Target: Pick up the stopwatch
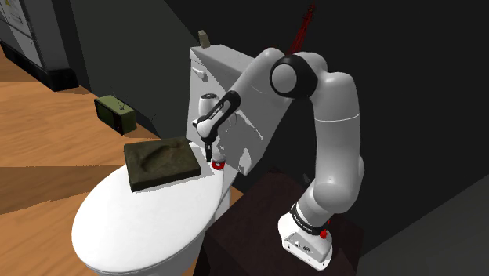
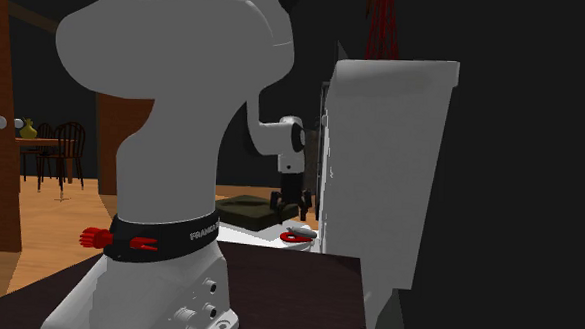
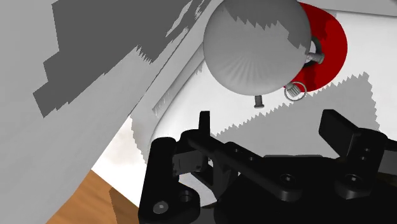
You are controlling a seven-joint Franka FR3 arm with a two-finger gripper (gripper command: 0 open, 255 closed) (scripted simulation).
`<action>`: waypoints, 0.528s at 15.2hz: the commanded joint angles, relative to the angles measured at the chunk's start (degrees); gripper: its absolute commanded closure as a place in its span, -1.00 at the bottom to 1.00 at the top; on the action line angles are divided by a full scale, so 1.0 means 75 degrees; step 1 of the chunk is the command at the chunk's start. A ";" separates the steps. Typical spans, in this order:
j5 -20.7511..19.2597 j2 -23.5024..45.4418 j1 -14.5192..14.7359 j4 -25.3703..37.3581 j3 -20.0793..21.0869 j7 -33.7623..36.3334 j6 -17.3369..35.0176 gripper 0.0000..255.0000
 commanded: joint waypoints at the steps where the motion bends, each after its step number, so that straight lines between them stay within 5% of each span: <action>1: 0.0000 0.0225 -0.0012 0.0063 0.0003 -0.0001 0.0167 -1.00; 5: 0.0002 0.0383 -0.0015 0.0117 0.0006 0.0006 0.0270 -1.00; 6: 0.0003 0.0382 -0.0017 0.0124 0.0006 0.0004 0.0261 1.00; 8: 0.0003 0.0390 -0.0018 0.0127 0.0007 0.0004 0.0267 1.00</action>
